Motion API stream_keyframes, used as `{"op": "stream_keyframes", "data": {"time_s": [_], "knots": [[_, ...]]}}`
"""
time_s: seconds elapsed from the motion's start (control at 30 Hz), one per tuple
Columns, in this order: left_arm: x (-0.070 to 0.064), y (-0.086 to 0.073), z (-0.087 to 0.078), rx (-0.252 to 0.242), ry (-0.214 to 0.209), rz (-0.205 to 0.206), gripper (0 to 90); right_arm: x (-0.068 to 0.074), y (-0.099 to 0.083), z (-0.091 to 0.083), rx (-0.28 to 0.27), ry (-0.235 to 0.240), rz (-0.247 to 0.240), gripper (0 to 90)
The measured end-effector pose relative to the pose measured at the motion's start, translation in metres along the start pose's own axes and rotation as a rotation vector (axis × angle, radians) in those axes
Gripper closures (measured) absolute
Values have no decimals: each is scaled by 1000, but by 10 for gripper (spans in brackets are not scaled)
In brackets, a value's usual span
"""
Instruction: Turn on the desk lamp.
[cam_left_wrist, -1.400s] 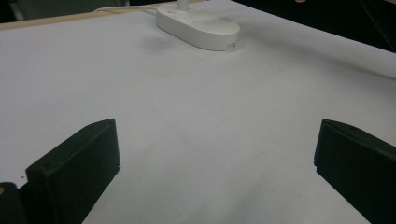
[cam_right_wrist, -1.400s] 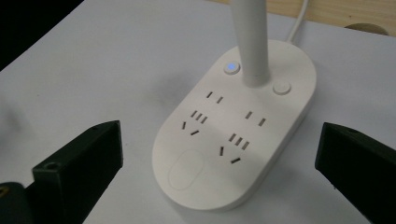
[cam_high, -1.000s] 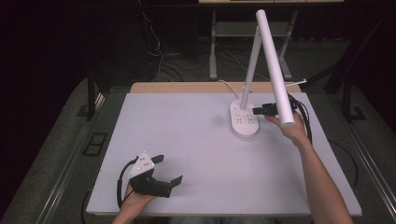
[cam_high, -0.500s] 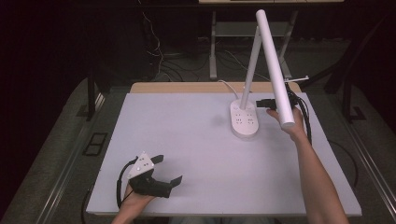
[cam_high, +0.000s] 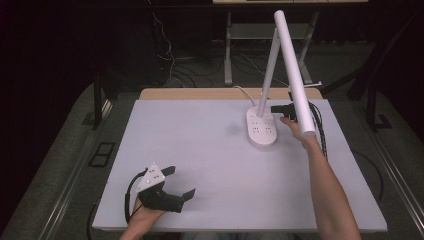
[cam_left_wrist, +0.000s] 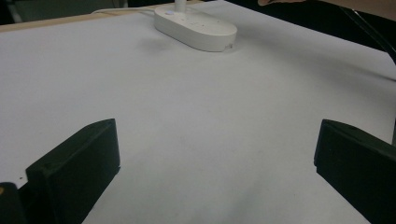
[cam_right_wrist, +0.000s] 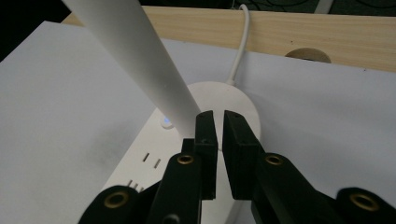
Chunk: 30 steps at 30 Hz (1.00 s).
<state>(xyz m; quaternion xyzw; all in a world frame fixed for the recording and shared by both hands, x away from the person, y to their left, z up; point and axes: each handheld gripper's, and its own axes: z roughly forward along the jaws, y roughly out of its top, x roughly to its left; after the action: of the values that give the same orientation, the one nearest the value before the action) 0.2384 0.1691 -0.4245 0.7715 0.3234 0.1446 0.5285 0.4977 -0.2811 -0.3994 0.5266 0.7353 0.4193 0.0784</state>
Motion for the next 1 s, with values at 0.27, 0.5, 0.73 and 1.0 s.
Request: {"op": "stream_keyframes", "data": {"time_s": [0.27,0.5,0.73,1.0], "knots": [[-1,0,1,2,-2,6,0,-2,-5,16,-9,2,37,890],[0,0,0,2,-3,7,0,-5,-8,25,-21,11,69,893],[0,0,1,5,-3,10,0,-10,-12,32,-21,19,94,892],[-2,0,2,9,-3,19,0,-7,-14,36,-22,12,82,894]]}}
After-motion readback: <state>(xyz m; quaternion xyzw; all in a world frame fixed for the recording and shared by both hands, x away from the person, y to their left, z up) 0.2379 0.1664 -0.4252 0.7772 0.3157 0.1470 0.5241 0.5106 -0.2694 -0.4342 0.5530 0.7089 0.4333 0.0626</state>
